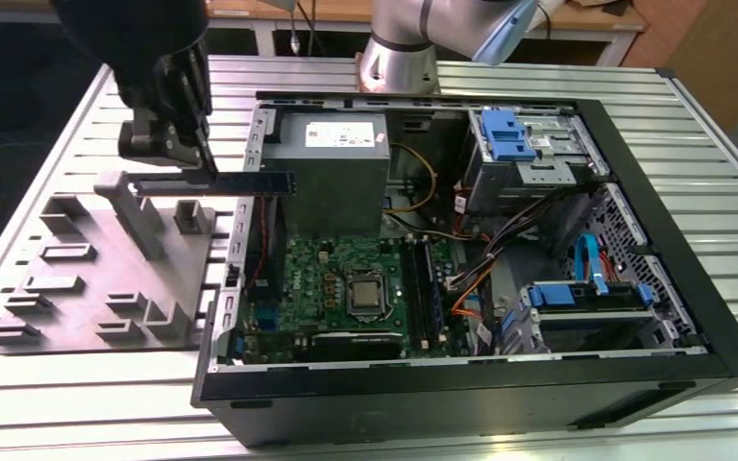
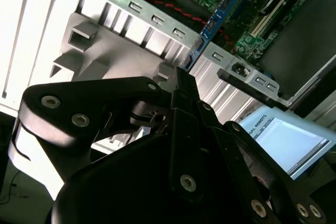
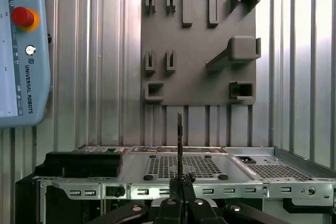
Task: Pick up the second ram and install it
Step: 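Pick up the second ram and move it above second insertion slot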
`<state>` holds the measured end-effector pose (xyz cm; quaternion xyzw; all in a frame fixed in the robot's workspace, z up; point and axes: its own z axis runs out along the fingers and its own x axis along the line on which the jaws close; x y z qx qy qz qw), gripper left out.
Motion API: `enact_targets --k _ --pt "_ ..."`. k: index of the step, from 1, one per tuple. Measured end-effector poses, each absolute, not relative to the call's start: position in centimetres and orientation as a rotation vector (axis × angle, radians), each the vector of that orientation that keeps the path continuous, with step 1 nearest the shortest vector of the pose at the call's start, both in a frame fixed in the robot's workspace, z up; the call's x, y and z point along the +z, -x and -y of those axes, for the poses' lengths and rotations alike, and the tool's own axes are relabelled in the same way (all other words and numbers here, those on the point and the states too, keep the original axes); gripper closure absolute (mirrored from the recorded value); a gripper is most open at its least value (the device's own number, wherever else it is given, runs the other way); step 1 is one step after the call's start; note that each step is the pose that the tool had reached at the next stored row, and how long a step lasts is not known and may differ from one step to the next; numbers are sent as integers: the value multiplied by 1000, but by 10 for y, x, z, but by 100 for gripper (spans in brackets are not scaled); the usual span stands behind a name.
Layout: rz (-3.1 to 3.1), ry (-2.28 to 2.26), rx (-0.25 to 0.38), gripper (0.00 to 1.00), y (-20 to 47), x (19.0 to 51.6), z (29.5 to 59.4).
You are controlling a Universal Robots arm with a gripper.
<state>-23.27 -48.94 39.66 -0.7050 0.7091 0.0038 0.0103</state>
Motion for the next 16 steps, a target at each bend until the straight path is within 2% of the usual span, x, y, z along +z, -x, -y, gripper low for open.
enact_targets --k 16 --pt "-2213 2201 12 89 197 396 489"
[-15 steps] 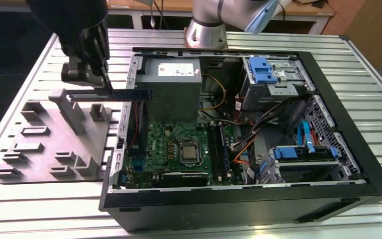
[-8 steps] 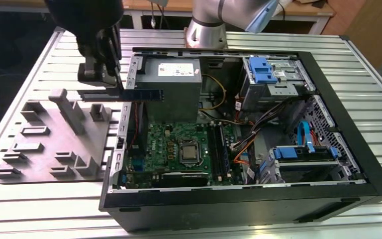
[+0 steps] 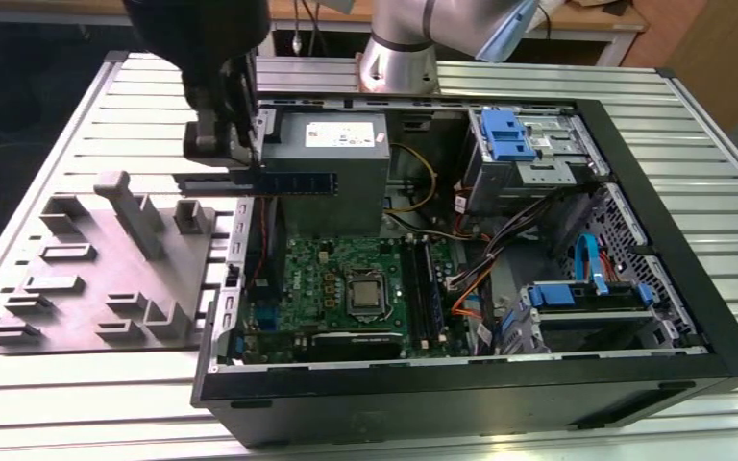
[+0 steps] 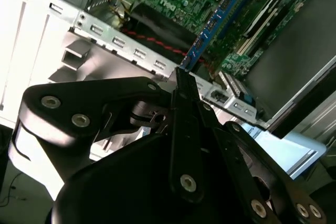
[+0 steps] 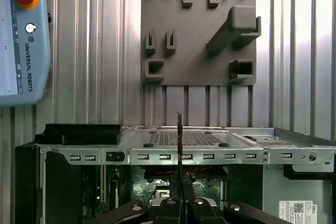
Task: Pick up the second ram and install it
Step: 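Pick up the second ram and move it above second insertion slot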
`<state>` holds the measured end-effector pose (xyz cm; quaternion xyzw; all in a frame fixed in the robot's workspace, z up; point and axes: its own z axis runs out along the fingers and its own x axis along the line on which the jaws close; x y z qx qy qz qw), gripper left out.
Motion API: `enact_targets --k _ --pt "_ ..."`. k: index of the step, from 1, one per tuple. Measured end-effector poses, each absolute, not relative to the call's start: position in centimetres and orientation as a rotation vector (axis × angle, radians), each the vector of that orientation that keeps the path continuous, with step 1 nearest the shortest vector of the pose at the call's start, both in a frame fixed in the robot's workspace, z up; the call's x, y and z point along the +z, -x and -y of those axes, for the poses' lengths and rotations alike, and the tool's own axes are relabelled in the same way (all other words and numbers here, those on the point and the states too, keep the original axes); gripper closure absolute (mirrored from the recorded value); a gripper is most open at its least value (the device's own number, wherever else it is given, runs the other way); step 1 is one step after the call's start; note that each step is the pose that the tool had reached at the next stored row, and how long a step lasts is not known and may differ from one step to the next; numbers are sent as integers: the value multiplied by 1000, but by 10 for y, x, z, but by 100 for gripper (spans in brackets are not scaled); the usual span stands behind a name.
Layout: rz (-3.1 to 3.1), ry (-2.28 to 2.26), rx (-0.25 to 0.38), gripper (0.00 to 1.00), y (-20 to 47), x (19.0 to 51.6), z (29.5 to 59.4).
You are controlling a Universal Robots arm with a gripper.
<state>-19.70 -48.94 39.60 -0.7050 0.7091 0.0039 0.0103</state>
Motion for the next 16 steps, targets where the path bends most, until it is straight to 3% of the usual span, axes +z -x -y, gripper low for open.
enact_targets --k 16 --pt "-2213 2201 12 89 151 395 489"
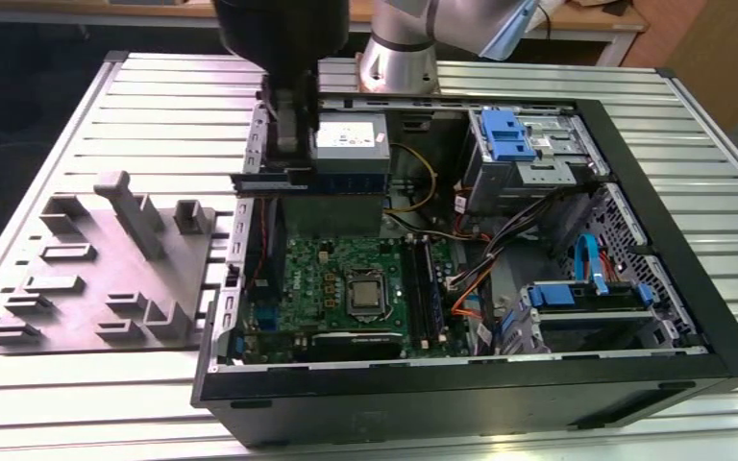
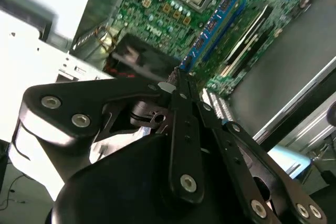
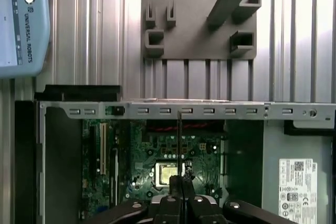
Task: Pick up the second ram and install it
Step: 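Pick up the second ram and move it above second insertion slot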
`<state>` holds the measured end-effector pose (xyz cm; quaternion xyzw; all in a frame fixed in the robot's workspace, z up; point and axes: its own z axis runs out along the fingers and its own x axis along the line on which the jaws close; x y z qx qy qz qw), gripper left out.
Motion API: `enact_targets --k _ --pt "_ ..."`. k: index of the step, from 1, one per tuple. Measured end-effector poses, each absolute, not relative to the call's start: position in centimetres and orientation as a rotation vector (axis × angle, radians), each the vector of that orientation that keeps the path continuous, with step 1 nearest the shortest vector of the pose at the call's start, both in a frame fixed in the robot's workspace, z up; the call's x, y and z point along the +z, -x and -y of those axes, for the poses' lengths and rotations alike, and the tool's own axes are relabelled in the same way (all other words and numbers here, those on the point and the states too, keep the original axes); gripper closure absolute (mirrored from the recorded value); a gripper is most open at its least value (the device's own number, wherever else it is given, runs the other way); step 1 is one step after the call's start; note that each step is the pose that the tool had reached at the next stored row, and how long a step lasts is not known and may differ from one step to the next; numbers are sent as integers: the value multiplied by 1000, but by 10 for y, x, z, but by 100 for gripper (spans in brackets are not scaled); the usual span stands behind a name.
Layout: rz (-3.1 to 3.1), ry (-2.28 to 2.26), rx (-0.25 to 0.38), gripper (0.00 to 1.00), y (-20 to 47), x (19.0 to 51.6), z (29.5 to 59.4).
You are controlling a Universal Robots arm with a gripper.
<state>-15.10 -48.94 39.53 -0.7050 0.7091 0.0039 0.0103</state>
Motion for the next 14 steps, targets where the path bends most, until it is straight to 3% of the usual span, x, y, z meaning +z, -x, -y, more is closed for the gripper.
enact_targets --k 14 --pt "-2213 2201 12 89 106 394 489"
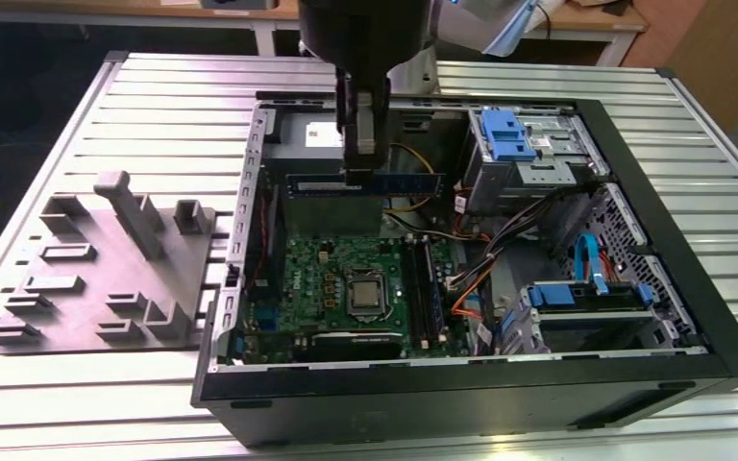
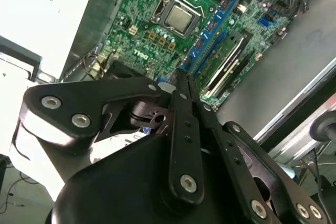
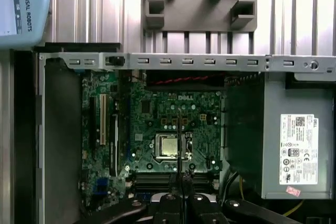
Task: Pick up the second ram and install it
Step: 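Pick up the second ram and move it above second insertion slot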
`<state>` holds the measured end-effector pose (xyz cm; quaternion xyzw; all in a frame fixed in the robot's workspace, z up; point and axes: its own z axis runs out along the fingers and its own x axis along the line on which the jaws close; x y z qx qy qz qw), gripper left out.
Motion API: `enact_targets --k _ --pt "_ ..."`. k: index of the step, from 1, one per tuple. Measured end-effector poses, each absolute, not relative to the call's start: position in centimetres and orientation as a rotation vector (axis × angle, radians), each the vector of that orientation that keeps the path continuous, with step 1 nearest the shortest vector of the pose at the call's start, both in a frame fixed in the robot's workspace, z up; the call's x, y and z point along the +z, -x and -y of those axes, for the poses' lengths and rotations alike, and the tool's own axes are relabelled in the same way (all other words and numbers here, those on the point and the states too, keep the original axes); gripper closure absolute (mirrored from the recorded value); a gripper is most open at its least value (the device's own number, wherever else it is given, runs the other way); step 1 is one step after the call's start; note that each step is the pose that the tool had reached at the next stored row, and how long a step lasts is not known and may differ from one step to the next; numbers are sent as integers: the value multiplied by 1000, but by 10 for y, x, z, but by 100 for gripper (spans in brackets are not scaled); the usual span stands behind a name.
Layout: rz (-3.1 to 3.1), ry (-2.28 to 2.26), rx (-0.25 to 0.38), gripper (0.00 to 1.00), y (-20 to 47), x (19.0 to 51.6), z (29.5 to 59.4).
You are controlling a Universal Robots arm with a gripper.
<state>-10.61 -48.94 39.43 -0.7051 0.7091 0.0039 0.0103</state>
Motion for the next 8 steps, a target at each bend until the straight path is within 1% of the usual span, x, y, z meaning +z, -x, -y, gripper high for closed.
enact_targets --k 4,8 --pt "-2213 2200 12 89 106 394 489" --pt "-2213 2201 12 89 105 387 489"
